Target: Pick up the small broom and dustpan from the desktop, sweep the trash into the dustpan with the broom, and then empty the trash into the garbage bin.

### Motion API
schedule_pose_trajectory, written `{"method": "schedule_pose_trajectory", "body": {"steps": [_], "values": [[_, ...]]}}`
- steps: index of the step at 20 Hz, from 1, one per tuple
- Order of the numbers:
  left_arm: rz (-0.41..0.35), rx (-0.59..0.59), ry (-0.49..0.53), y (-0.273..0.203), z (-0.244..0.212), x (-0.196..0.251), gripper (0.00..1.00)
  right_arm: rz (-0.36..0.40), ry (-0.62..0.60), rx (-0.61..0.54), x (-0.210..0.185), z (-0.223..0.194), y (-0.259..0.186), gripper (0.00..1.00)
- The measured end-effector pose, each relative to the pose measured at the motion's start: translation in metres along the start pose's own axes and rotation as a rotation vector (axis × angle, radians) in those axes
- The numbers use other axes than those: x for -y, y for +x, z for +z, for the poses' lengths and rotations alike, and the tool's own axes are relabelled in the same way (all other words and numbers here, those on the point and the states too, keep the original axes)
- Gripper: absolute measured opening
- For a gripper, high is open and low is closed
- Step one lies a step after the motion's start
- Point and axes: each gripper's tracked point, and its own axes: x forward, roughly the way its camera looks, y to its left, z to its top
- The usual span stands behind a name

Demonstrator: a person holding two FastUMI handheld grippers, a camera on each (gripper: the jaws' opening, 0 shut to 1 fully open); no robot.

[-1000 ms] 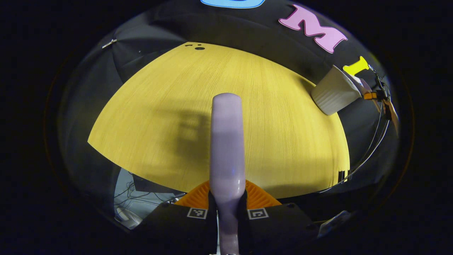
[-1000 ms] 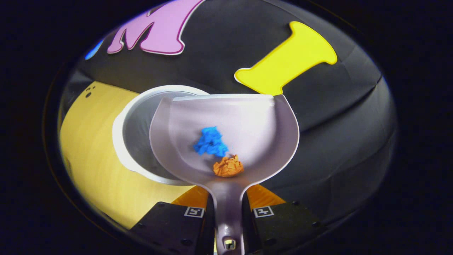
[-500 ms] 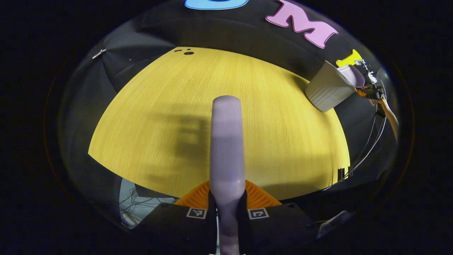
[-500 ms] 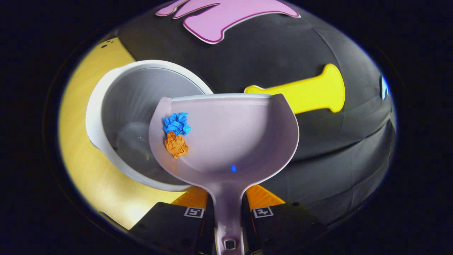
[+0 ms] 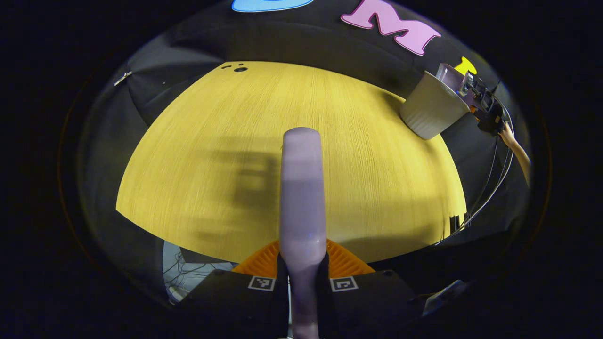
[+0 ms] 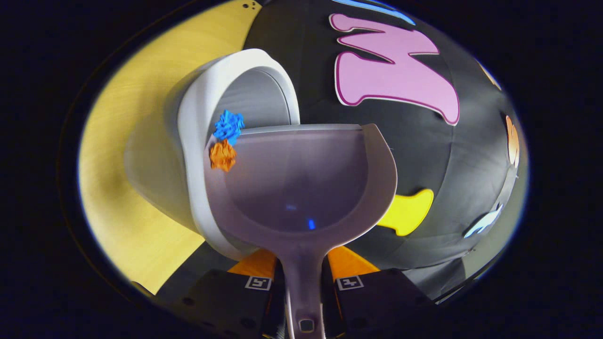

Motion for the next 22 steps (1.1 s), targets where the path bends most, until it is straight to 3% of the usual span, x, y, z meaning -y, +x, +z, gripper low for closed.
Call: {"method": "schedule_pose_trajectory", "body": {"steps": [5, 9, 15, 20, 22], "values": [[0.005, 0.016, 0.007, 0.002, 0.006, 0.001, 0.28, -0.012, -0.085, 0.024, 0.000, 0.005, -0.002, 0.31], [-0.001, 0.041, -0.009, 0.003, 0.013, 0.004, 0.28, 0.063, 0.015, -0.003, -0.006, 0.002, -0.001, 0.35], [0.013, 0.106, -0.055, 0.002, 0.032, 0.002, 0.28, 0.195, 0.376, -0.085, -0.015, 0.006, -0.009, 0.35], [-0.005, 0.153, -0.092, -0.001, 0.049, 0.002, 0.28, 0.327, 0.755, -0.187, -0.019, 0.016, -0.016, 0.35], [0.003, 0.172, -0.100, -0.003, 0.050, 0.003, 0.28, 0.330, 0.858, -0.215, -0.016, 0.020, -0.020, 0.35]]}}
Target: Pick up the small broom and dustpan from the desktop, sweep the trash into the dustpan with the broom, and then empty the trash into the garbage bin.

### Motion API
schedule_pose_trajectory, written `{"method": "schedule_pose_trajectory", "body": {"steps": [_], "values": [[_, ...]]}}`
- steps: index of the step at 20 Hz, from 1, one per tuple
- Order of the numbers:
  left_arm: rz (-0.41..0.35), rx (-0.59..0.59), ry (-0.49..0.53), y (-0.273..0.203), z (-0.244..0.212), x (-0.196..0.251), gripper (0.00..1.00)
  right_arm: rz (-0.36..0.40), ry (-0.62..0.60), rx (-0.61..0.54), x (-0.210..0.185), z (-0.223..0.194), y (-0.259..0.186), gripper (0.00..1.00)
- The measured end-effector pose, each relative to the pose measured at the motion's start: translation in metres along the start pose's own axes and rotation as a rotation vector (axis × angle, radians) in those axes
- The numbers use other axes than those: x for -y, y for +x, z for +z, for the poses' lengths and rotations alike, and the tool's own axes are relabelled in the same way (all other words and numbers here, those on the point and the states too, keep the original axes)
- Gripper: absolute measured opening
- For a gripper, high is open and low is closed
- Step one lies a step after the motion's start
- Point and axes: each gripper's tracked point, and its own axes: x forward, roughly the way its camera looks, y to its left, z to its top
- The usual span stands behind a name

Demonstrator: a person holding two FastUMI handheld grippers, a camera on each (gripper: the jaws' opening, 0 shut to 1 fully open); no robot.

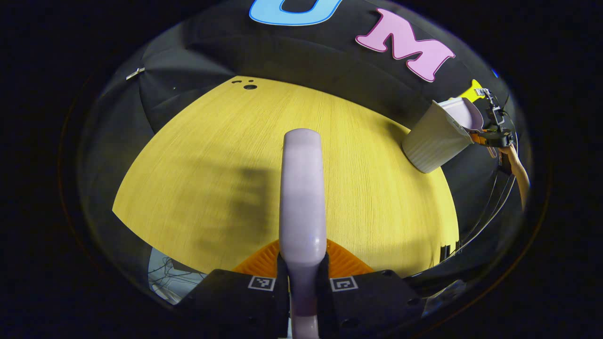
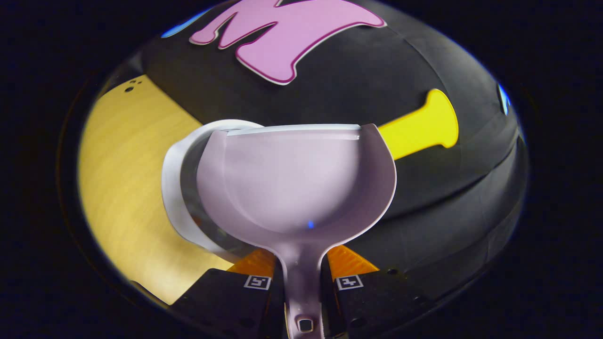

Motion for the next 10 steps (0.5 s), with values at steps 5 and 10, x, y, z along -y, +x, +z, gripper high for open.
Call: {"method": "schedule_pose_trajectory", "body": {"steps": [5, 10], "values": [[-0.024, 0.030, -0.019, -0.013, -0.004, 0.004, 0.28, -0.014, 0.132, 0.036, 0.003, 0.015, -0.006, 0.31], [-0.035, 0.069, -0.017, -0.030, -0.002, 0.000, 0.28, 0.018, 0.204, 0.093, 0.008, 0.035, -0.025, 0.35]]}}
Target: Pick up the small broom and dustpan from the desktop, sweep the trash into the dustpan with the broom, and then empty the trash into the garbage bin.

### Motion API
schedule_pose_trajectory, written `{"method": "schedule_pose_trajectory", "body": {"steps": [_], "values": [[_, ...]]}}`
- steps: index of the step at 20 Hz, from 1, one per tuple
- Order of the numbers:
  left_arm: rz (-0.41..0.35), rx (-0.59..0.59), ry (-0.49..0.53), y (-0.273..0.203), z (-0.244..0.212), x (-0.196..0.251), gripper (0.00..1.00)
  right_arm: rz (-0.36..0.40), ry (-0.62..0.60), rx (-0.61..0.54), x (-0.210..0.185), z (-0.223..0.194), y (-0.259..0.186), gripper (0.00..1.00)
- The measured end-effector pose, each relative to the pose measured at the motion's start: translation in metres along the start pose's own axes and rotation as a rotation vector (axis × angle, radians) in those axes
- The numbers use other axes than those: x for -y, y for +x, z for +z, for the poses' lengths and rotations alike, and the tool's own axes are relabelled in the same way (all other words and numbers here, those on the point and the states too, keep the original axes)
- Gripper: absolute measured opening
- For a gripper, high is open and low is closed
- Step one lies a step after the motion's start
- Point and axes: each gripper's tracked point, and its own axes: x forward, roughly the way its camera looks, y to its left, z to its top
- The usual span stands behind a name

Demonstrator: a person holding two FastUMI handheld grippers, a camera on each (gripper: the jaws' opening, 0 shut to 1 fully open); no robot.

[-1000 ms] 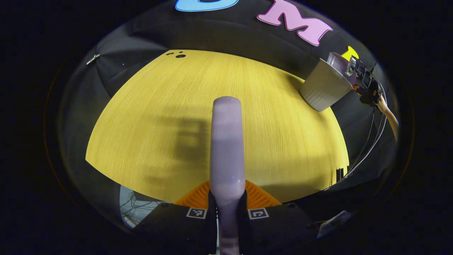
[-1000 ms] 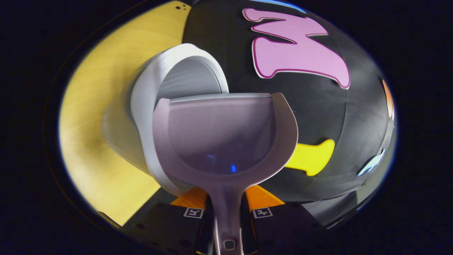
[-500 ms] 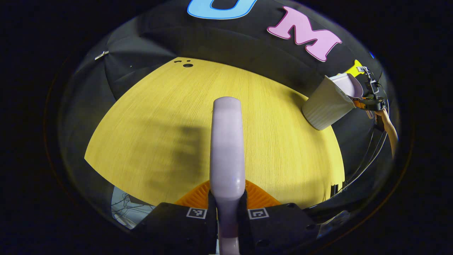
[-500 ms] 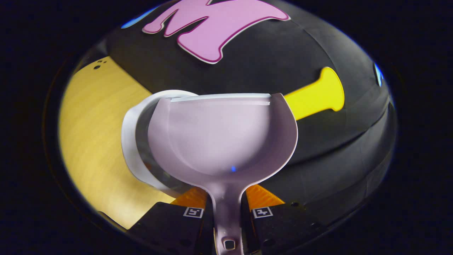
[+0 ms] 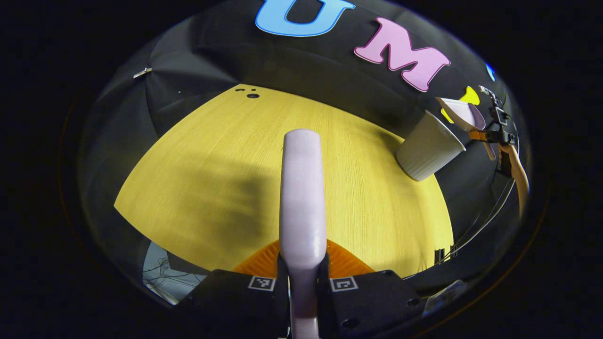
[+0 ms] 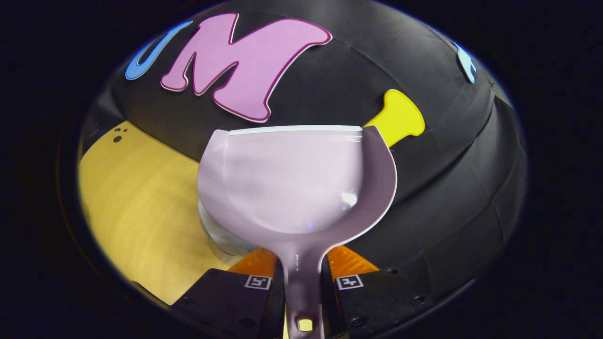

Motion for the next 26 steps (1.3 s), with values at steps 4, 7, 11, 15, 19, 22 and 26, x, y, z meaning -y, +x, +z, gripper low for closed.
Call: {"method": "schedule_pose_trajectory", "body": {"steps": [4, 7, 11, 15, 19, 22, 26], "values": [[0.002, 0.014, 0.046, -0.009, -0.004, -0.009, 0.27, 0.106, 0.102, 0.055, -0.002, 0.014, -0.009, 0.35], [-0.007, 0.010, 0.074, -0.006, -0.002, -0.011, 0.28, 0.228, 0.197, 0.061, -0.002, 0.019, -0.011, 0.35], [-0.014, 0.010, 0.113, 0.001, 0.005, -0.010, 0.27, 0.400, 0.245, 0.029, -0.015, 0.014, -0.007, 0.35], [-0.011, -0.008, 0.145, 0.017, 0.014, -0.005, 0.27, 0.528, 0.222, -0.054, -0.025, 0.001, -0.006, 0.35], [0.004, -0.048, 0.179, 0.042, 0.023, -0.003, 0.28, 0.604, 0.199, -0.171, -0.028, -0.014, -0.011, 0.35], [0.025, -0.096, 0.189, 0.065, 0.026, -0.004, 0.28, 0.632, 0.207, -0.264, -0.021, -0.008, -0.015, 0.35], [0.070, -0.169, 0.221, 0.103, 0.027, -0.009, 0.27, 0.634, 0.230, -0.390, -0.018, 0.003, -0.018, 0.31]]}}
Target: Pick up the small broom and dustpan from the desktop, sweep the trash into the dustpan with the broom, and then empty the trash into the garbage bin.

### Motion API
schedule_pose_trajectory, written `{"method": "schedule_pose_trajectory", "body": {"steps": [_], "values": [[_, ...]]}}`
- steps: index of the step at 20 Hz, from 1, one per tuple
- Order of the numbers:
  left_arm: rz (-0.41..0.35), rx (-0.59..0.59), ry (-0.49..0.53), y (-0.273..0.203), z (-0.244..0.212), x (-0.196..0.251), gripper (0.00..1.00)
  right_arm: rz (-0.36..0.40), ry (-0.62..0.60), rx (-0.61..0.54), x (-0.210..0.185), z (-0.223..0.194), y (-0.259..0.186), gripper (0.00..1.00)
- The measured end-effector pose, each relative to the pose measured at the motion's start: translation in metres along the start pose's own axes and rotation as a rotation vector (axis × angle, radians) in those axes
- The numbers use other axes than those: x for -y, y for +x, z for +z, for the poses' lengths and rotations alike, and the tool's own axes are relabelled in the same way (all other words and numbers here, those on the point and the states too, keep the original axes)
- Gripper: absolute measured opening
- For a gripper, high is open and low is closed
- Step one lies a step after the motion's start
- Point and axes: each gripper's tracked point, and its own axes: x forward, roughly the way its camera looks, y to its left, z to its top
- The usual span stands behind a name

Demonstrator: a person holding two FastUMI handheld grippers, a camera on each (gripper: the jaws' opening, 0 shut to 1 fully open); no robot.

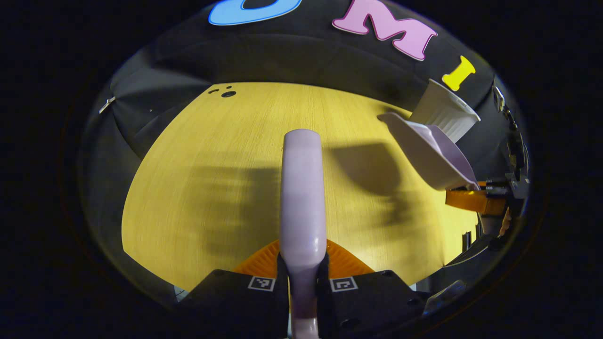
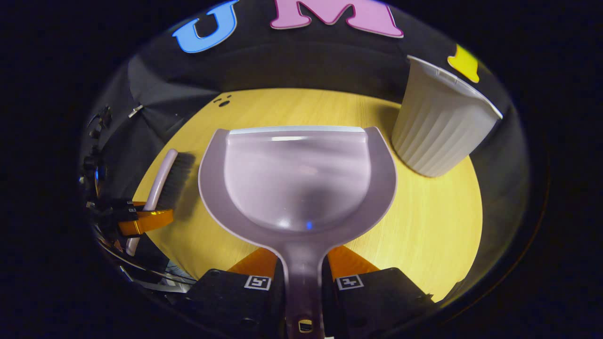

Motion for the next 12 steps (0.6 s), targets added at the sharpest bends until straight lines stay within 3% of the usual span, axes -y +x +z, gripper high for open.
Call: {"method": "schedule_pose_trajectory", "body": {"steps": [5, 6, 8, 9, 10, 12], "values": [[0.077, -0.075, 0.090, 0.026, 0.004, 0.003, 0.28, -0.033, 0.042, -0.114, -0.004, 0.008, -0.007, 0.39], [0.093, -0.085, 0.103, 0.028, 0.005, 0.005, 0.28, -0.032, 0.059, -0.139, -0.005, 0.009, -0.009, 0.36], [0.102, -0.100, 0.114, 0.033, 0.003, 0.012, 0.28, -0.046, 0.060, -0.151, -0.007, 0.015, -0.013, 0.35], [0.103, -0.114, 0.120, 0.038, 0.001, 0.009, 0.28, -0.054, 0.044, -0.147, -0.006, 0.018, -0.015, 0.40], [0.104, -0.132, 0.125, 0.041, -0.001, 0.008, 0.28, -0.056, 0.039, -0.155, -0.007, 0.017, -0.017, 0.36], [0.104, -0.157, 0.128, 0.047, -0.004, 0.011, 0.28, -0.048, 0.040, -0.169, -0.012, 0.013, -0.016, 0.36]]}}
